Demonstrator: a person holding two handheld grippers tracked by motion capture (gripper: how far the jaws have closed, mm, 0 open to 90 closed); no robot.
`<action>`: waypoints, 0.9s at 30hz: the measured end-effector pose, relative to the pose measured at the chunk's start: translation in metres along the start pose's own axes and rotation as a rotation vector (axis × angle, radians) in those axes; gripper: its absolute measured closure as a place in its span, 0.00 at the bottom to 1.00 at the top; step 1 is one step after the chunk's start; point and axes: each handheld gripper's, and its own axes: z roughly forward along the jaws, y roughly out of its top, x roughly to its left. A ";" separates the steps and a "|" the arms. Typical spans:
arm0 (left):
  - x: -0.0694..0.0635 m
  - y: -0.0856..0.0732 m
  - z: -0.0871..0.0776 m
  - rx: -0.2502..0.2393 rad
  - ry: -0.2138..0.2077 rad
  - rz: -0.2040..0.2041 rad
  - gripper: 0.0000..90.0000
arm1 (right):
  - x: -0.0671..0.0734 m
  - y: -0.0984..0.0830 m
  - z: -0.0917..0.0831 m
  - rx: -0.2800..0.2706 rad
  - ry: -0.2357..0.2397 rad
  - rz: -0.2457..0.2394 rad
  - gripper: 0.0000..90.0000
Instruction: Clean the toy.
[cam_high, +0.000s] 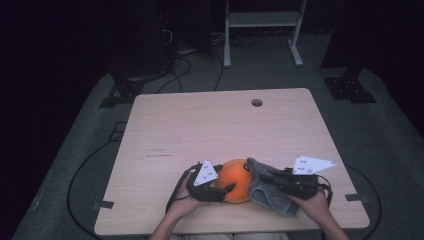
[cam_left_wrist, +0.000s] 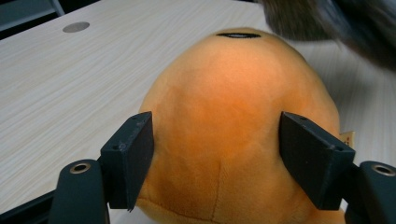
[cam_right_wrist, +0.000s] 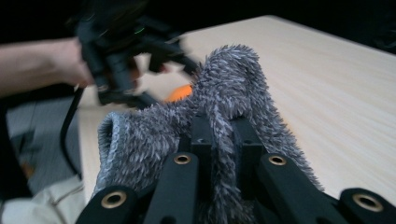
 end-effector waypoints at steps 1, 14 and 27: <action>-0.001 0.000 0.001 0.000 0.004 0.004 0.31 | 0.006 0.001 0.009 0.025 0.013 -0.029 0.90; 0.002 -0.003 -0.001 0.010 0.004 0.000 0.33 | -0.006 -0.015 0.011 0.154 -0.186 -0.030 0.90; 0.001 -0.004 0.000 0.046 -0.027 0.041 0.33 | -0.023 -0.016 0.026 0.088 -0.052 0.003 0.55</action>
